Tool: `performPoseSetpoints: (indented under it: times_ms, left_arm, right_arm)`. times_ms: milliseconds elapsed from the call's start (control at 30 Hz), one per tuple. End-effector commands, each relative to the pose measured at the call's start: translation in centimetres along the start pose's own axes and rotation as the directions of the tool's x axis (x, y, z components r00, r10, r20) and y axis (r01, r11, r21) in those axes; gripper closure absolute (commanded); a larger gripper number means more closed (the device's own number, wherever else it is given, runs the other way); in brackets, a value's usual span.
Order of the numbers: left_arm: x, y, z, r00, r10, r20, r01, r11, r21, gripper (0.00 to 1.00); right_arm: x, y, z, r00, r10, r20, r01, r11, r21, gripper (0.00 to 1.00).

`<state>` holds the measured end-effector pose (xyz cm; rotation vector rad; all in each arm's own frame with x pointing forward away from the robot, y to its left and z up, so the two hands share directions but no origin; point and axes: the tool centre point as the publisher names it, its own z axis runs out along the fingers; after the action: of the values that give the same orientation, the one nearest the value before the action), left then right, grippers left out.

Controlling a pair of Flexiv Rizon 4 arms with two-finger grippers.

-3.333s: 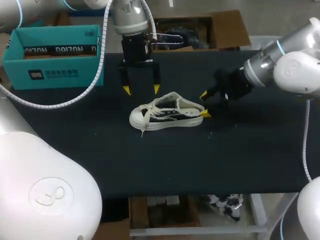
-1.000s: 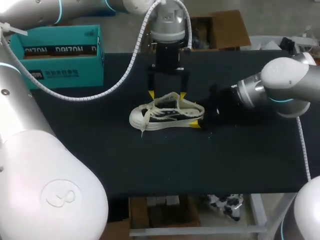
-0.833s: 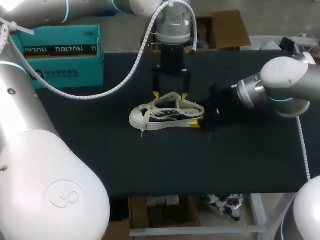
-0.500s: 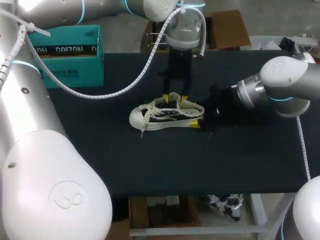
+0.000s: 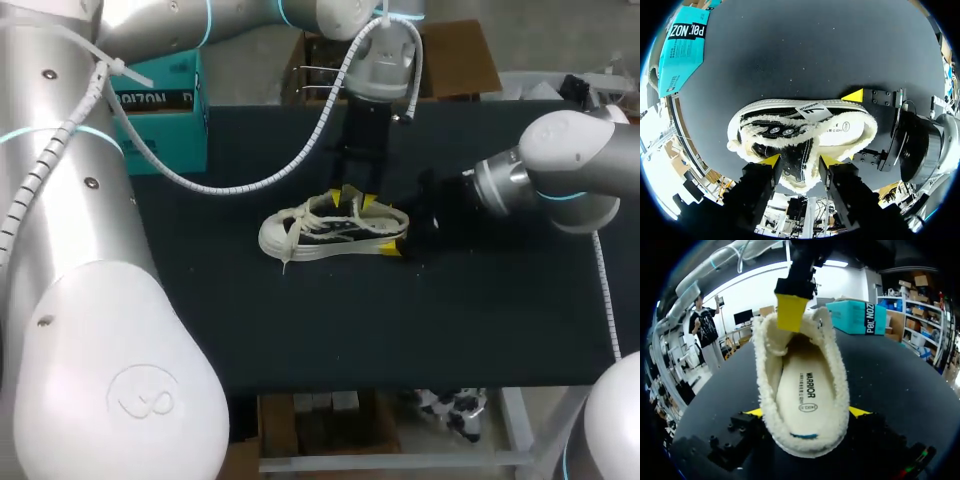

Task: Open the shoe tongue, take the insole out of the shoe, put the insole back into the shoe, and pack the shoe into the shoebox

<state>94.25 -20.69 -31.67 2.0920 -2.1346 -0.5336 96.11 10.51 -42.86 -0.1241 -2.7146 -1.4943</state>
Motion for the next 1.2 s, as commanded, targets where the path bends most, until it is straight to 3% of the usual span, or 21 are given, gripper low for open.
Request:
performPoseSetpoints:
  times_ms: [33,67,133,367,600,933,1200]
  left_arm:
    - [0.5,-0.5,-0.2,0.997,0.003,0.074,0.001,0.999,-0.046,0.67]
    - [0.5,-0.4,-0.2,0.997,0.003,0.078,0.001,0.999,-0.047,0.75]
    - [0.3,-0.2,-0.2,0.997,0.003,0.079,0.0,0.999,-0.044,1.0]
    - [-1.6,0.9,-0.7,1.0,-0.002,0.029,0.002,1.0,-0.014,1.0]
    - [-4.1,2.6,-1.4,0.996,-0.003,-0.091,0.01,0.998,0.069,1.0]
    - [-8.9,3.4,-1.1,0.959,-0.002,-0.283,0.05,0.985,0.164,1.0]
    - [-11.0,2.6,1.1,0.926,-0.016,-0.377,0.082,0.984,0.158,1.0]
  right_arm:
    - [-0.1,-0.4,0.4,1.0,-0.001,-0.004,0.001,1.0,-0.004,1.0]
    - [-0.1,-0.4,0.4,1.0,-0.001,-0.004,0.001,1.0,-0.004,1.0]
    - [-0.1,-0.4,0.4,1.0,-0.001,-0.004,0.001,1.0,-0.004,1.0]
    - [-0.1,-0.4,0.4,1.0,-0.001,-0.004,0.001,1.0,-0.004,1.0]
    - [-0.1,-0.4,0.4,1.0,-0.001,-0.004,0.001,1.0,-0.004,1.0]
    - [-0.1,-0.4,0.4,1.0,-0.001,-0.004,0.001,1.0,-0.004,1.0]
    - [-0.1,-0.4,0.4,1.0,-0.001,-0.004,0.001,1.0,-0.004,1.0]
